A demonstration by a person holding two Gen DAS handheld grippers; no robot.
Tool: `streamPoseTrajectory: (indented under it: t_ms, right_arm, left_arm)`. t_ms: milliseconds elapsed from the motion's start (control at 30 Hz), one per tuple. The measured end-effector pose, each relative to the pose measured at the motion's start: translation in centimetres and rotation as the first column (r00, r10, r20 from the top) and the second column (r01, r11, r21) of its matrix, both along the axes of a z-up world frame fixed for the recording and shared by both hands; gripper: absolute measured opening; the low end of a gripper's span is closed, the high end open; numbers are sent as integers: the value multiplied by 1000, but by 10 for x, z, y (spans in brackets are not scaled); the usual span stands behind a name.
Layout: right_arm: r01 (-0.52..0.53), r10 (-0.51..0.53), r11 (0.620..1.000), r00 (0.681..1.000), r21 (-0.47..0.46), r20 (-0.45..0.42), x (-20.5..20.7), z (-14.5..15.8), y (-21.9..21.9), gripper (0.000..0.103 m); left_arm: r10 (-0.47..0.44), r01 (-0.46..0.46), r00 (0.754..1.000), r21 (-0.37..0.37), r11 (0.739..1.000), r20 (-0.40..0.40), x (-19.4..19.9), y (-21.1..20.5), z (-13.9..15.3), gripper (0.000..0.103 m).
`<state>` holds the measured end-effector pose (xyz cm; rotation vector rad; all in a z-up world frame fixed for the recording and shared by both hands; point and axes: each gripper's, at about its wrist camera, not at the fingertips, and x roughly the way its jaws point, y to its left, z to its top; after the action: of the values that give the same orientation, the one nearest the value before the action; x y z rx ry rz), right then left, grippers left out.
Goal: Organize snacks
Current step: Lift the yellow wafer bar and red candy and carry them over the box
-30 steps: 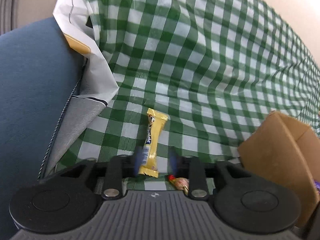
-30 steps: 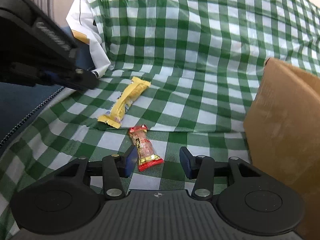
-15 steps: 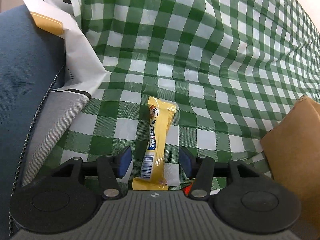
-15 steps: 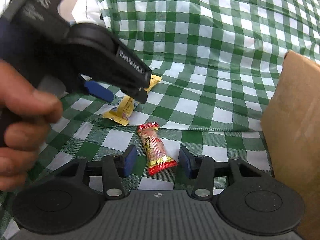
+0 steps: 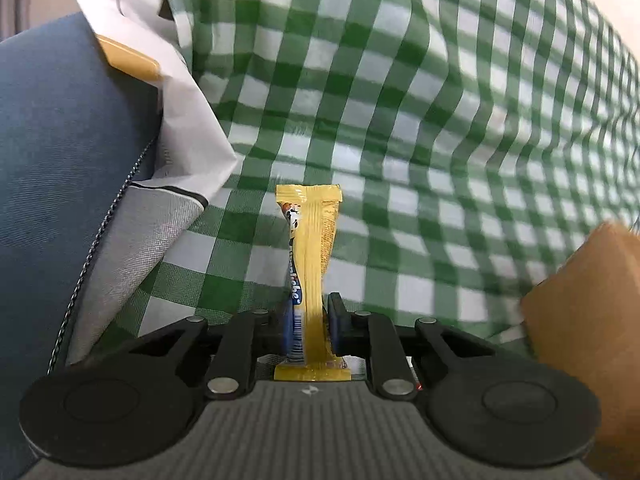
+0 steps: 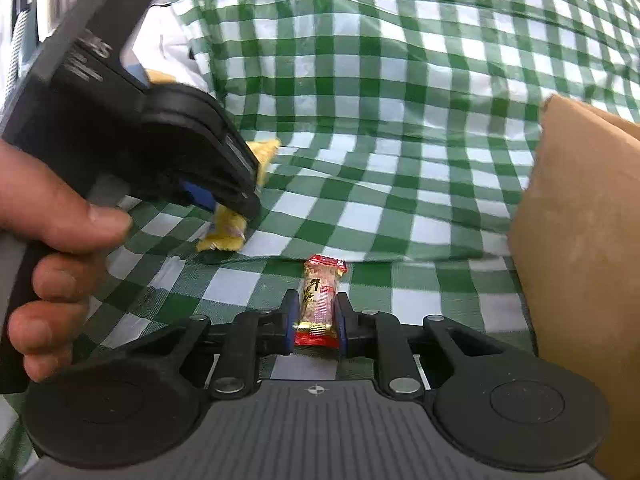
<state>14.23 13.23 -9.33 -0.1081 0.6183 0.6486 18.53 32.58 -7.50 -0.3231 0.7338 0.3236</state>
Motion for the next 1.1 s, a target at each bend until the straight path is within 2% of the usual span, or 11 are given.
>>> streamPoseTrajectory:
  t_ms: [133, 200, 267, 333, 500, 600, 667, 733, 800, 900, 1100]
  right_arm:
    - [14, -14, 1000, 1000, -1, -23, -9, 12, -10, 18]
    - [3, -3, 1000, 1000, -16, -9, -21, 32, -18, 0]
    - [8, -8, 1000, 1000, -14, 5, -25, 43, -24, 0]
    - [8, -8, 1000, 999, 13, 33, -36, 76, -43, 0]
    - [7, -7, 1000, 999, 7, 43, -46, 103, -69, 0]
    - [9, -8, 1000, 1000, -12, 19, -55, 103, -85, 2]
    - [-15, 15, 999, 1000, -30, -1, -62, 91, -88, 2]
    - [-46, 47, 996, 999, -70, 7, -69, 77, -84, 7]
    - [-32, 31, 995, 999, -92, -17, -65, 60, -78, 20]
    - [2, -8, 997, 997, -73, -72, -50, 40, -64, 30]
    - [-9, 5, 999, 996, -46, -85, -22, 20, -33, 47]
  left_arm:
    - [3, -3, 1000, -7, 1000, 26, -16, -12, 14, 19]
    - [13, -12, 999, -19, 1000, 41, -27, -18, 22, 19]
    - [29, -26, 998, -38, 999, 61, -40, -23, 31, 19]
    - [45, -40, 995, -60, 997, 85, -56, -28, 40, 19]
    - [73, -65, 993, -84, 994, 93, -99, -42, 57, 19]
    - [97, -86, 992, -125, 988, 78, -128, -44, 59, 19]
    - [107, -101, 994, -162, 982, 29, -143, -43, 55, 19]
    - [94, -103, 994, -189, 977, -59, -150, -44, 44, 19]
    - [79, -107, 987, -205, 973, -140, -148, -44, 33, 19]
    - [54, -92, 978, -182, 979, -204, -136, -44, 22, 19]
    - [10, -65, 944, -156, 986, -329, -118, -46, -1, 19]
